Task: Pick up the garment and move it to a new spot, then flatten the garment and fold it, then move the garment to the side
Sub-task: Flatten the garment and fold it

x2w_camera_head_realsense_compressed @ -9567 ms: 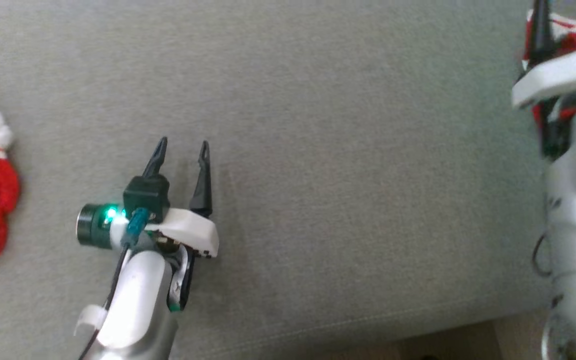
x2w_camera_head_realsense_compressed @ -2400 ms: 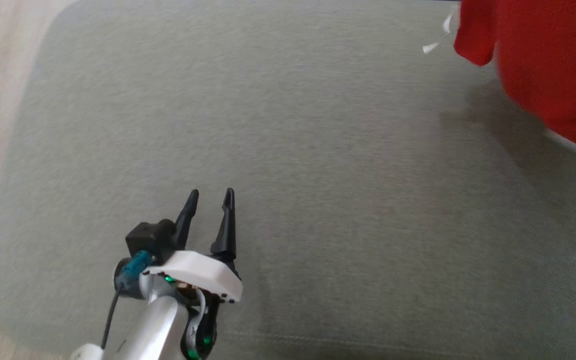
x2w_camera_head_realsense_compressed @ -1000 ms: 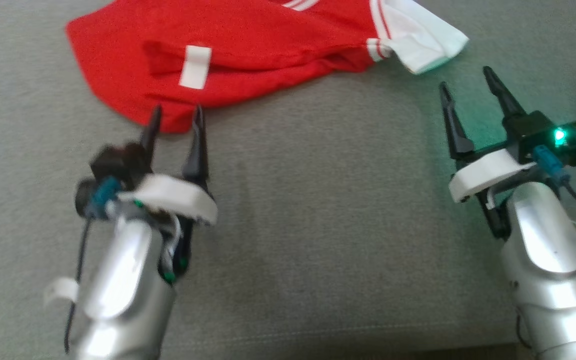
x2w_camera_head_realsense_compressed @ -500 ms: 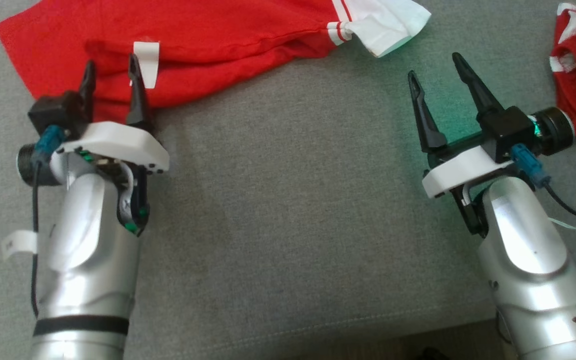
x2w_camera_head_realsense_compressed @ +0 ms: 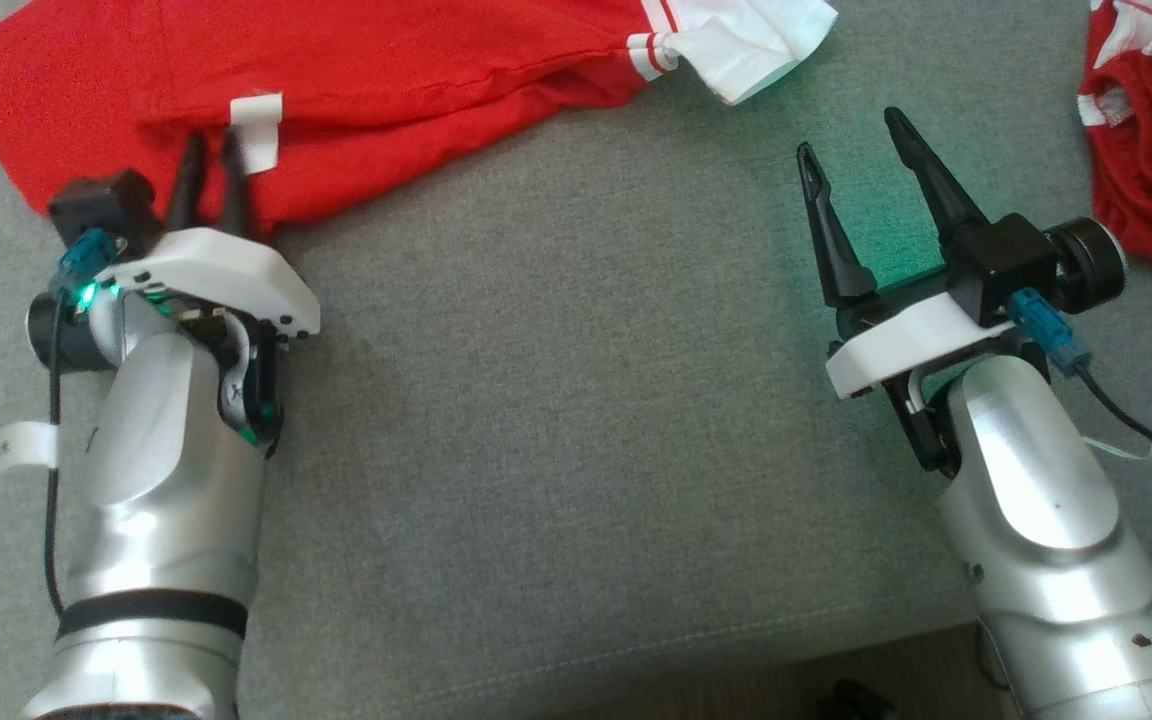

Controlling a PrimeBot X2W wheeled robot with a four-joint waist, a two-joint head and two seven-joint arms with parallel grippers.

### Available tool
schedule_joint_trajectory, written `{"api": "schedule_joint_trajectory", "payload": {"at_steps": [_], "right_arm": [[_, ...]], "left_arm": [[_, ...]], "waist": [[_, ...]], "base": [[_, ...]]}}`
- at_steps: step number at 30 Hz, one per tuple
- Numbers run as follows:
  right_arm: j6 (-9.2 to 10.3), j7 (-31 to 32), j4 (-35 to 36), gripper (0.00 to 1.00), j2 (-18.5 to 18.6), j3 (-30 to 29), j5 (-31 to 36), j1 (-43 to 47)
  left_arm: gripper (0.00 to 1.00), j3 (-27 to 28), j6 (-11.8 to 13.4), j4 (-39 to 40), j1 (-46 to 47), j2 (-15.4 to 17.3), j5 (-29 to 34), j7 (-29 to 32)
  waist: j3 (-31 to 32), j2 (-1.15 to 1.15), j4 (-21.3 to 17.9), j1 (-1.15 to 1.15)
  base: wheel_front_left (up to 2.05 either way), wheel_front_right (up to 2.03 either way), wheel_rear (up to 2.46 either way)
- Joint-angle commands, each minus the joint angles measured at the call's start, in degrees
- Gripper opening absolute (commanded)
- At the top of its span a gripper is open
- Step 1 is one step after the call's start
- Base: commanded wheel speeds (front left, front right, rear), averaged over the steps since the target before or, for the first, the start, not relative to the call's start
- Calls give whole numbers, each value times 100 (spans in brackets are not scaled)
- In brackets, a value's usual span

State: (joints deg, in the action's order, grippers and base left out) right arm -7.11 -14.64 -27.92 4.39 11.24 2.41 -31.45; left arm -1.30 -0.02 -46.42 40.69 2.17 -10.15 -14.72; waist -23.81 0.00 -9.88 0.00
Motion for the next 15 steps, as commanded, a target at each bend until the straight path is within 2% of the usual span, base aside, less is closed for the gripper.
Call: {"api": "schedule_joint_trajectory", "payload": {"at_steps": [1, 15], "right_arm": [[-37, -36, 169, 100, -83, 109, -37, -47], [-37, -36, -37, 100, -123, 5, -157, 109]], "left_arm": [[0, 129, -21, 116, 121, 176, 63, -28], [0, 140, -115, 821, -270, 110, 285, -28]], "waist": [[-4, 0, 7, 0], [378, 0, 203, 0]], "base": [[0, 0, 0], [0, 0, 0]]}}
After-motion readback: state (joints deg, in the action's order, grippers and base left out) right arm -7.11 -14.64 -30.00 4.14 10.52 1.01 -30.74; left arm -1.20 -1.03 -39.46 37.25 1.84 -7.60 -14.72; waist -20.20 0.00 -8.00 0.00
